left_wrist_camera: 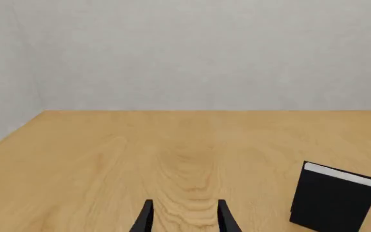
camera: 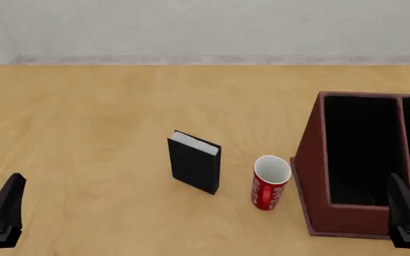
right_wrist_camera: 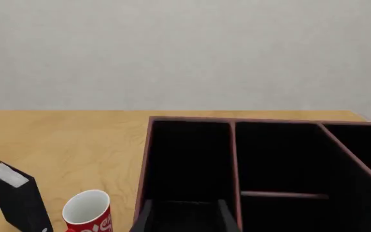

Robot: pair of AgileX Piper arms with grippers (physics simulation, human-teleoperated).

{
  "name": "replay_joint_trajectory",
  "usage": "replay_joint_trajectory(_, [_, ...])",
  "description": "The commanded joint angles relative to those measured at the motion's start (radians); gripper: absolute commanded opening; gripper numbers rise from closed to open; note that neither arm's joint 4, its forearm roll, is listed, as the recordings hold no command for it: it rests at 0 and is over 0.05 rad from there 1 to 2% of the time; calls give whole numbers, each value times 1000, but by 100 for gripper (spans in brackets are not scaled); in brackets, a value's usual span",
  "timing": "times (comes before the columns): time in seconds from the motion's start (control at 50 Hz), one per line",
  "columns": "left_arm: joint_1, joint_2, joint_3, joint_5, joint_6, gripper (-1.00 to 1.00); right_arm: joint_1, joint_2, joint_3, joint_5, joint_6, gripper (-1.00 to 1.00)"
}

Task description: Pick up the book and place it in the left compartment of the caddy.

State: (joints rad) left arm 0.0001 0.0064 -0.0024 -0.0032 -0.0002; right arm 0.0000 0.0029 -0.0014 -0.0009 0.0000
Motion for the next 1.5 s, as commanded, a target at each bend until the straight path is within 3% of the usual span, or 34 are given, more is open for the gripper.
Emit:
replay_joint_trajectory(0.02, [0,2,-1,0,0,100,0,5,-3,-1,0,100])
replay_joint_trajectory(0.38, [0,2,-5,4,0,100,2,5,-5,0,-19,100])
replay_joint_trajectory(0.5, [-1,-2,-6,3,5,100,2,14,-34,30,47,100])
replay_joint_trajectory(0.58, [0,1,-4,4,1,100,21,26,-92,67,33,100])
replay_joint_trajectory(0.68, [0,0,-4,4,2,100,84,158,-151,29,96,100])
replay_joint_trajectory(0.78, [0,0,-3,3,2,100,161,291,-239,13,50,100])
replay_joint_trajectory(0.88, [0,-1,-3,2,2,100,218,373,-291,19,75,100])
replay_joint_trajectory(0.92, [0,-1,-4,2,4,100,244,416,-311,21,57,100])
replay_joint_trajectory(1.06, [0,1,-1,0,2,100,335,516,-430,93,31,100])
replay_joint_trajectory(1.12, [0,-1,-2,-2,6,100,348,540,-487,134,-16,100])
replay_joint_trajectory(1.18, [0,3,-2,-2,3,100,364,562,-527,164,-10,100])
replay_joint_trajectory(1.2, [0,0,-3,-1,5,100,402,587,-558,175,-29,100])
replay_joint_trajectory(1.22, [0,0,-3,-1,5,100,402,587,-558,175,-29,100])
replay_joint_trajectory(1.24, [0,2,-2,-2,3,100,479,605,-586,185,2,100])
replay_joint_trajectory(1.3, [0,2,-2,-4,4,100,493,636,-614,193,13,100])
replay_joint_trajectory(1.34, [0,4,-1,-4,4,100,515,676,-659,215,-27,100])
replay_joint_trajectory(1.36, [0,4,-1,-4,3,100,510,680,-676,221,-15,100])
replay_joint_trajectory(1.5, [0,-1,-2,-2,5,100,569,787,-840,336,-68,100])
